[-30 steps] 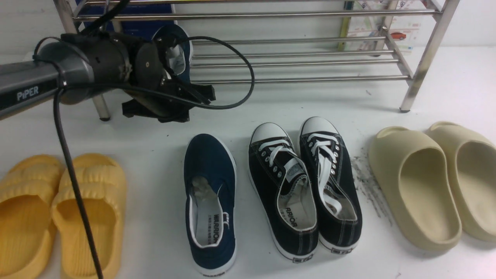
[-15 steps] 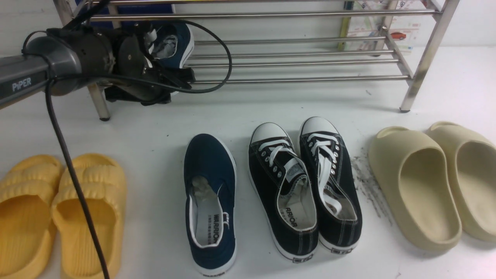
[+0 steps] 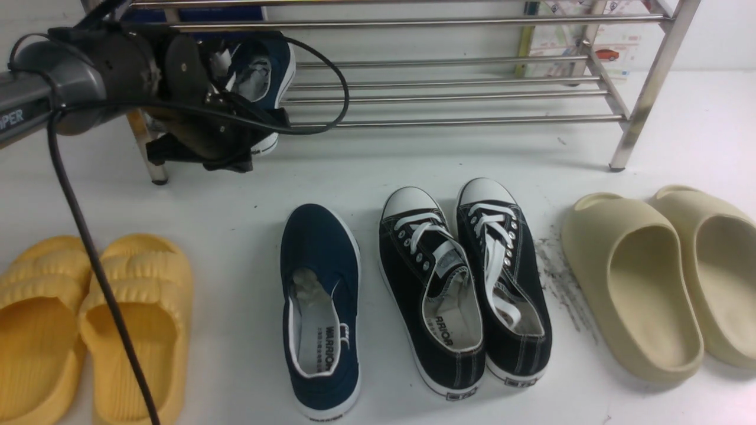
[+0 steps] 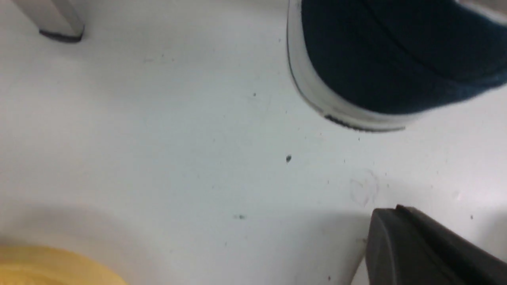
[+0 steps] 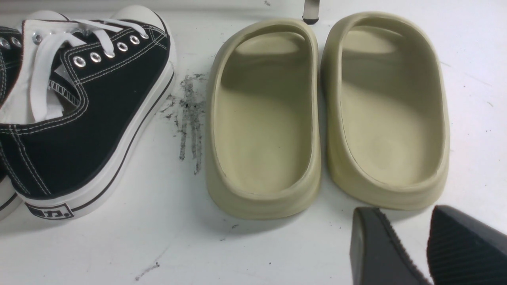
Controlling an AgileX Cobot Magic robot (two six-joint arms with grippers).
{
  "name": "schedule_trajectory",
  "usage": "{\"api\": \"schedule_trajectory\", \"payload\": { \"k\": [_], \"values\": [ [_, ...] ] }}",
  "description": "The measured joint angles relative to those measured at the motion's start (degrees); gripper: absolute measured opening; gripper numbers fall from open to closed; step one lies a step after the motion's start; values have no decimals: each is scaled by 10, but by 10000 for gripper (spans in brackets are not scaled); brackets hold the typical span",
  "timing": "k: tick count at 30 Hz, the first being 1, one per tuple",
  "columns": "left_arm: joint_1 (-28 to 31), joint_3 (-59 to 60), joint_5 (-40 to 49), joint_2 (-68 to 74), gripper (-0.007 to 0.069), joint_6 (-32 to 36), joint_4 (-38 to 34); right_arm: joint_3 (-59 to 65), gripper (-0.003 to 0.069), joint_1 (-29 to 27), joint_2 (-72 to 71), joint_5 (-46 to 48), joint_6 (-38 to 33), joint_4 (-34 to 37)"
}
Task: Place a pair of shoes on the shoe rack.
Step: Use the left arm to put a shoe into the shoe rack, then use the left arm to grab the shoe closest to it
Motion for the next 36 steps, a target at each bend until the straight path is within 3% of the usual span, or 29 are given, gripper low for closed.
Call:
{"api": "schedule_trajectory", "payload": {
  "k": [8, 11, 16, 20, 22, 29, 32, 36],
  "values": [
    [-45, 80, 74, -135, -13, 32, -17, 0, 239, 0, 0, 0, 0, 0],
    [-111, 177, 99, -217, -13, -16, -19, 0, 239, 0, 0, 0, 0, 0],
    [-166, 256, 108, -255, -7, -57, -19, 0, 239, 0, 0, 0, 0, 0],
    [-172, 273, 96, -243, 60, -62, -27, 0, 239, 0, 0, 0, 0, 0],
    [-172, 275, 89, -223, 151, -69, -30, 0, 239, 0, 0, 0, 0, 0],
    [-172, 275, 65, -148, 357, -90, -33, 0, 239, 0, 0, 0, 0, 0],
    [-172, 275, 56, -121, 368, -90, -34, 0, 239, 0, 0, 0, 0, 0],
    [-172, 275, 51, -89, 292, -91, -38, 0, 239, 0, 0, 0, 0, 0]
  ]
}}
